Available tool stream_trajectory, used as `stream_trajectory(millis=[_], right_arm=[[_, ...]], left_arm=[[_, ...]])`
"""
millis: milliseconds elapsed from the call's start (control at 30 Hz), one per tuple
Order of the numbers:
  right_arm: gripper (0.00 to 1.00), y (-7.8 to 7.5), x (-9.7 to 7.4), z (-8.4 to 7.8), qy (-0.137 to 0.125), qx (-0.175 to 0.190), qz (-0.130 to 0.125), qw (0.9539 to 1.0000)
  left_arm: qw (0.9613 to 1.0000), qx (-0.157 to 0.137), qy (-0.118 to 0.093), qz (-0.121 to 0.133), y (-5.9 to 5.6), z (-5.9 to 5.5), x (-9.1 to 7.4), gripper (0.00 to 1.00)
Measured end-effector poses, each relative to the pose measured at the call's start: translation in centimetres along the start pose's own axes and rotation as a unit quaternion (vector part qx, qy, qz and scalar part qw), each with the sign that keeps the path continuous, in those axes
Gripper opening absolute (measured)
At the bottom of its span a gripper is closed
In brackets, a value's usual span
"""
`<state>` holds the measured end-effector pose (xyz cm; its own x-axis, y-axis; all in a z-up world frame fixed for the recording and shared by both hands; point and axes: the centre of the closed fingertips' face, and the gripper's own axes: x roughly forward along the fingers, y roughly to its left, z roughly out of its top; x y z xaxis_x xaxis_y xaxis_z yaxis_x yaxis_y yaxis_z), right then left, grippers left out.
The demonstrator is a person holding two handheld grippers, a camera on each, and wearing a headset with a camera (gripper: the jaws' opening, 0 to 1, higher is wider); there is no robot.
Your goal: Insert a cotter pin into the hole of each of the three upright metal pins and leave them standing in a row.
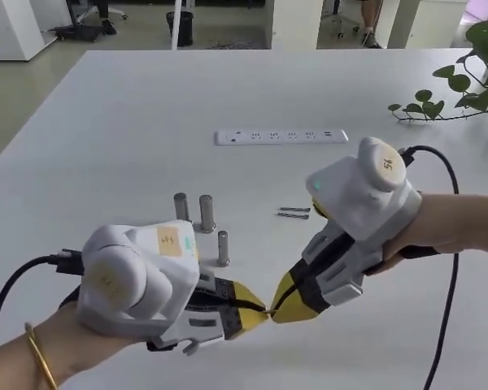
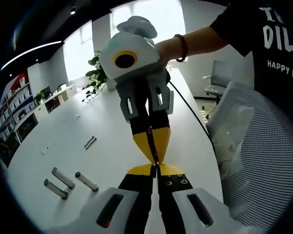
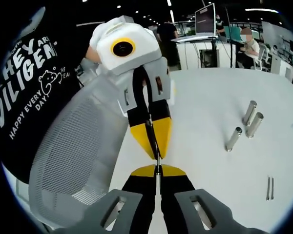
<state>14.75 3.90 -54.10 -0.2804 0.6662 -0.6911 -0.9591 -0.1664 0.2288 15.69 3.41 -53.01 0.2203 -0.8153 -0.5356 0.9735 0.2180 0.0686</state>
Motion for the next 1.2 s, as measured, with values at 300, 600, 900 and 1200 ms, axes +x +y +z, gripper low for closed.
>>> stream_trajectory(millis=[300, 600, 900, 1200], right_arm=[[0.00, -1.5, -0.2, -0.4, 0.017, -0.009, -0.032, 0.9993], [0.00, -3.5, -0.6, -0.4, 0.014, -0.008, -0.077, 0.9969], [0.00, -6.3, -1.1, -0.4, 0.021, 0.005, -0.115, 0.9931], [0.00, -8.4, -1.3, -0.2, 0.031, 0.016, -0.139, 0.9897]], left_arm=[[0.9992, -0.030, -0.004, 0.027, 1.0, -0.6, -0.2, 0.09], [0.9873, -0.103, -0.042, 0.113, 4.9, -0.8, -1.9, 0.13], [0.9745, -0.125, -0.048, 0.180, 8.1, -1.6, -3.0, 0.14], [0.9641, -0.129, -0.037, 0.229, 10.3, -2.5, -2.5, 0.16]])
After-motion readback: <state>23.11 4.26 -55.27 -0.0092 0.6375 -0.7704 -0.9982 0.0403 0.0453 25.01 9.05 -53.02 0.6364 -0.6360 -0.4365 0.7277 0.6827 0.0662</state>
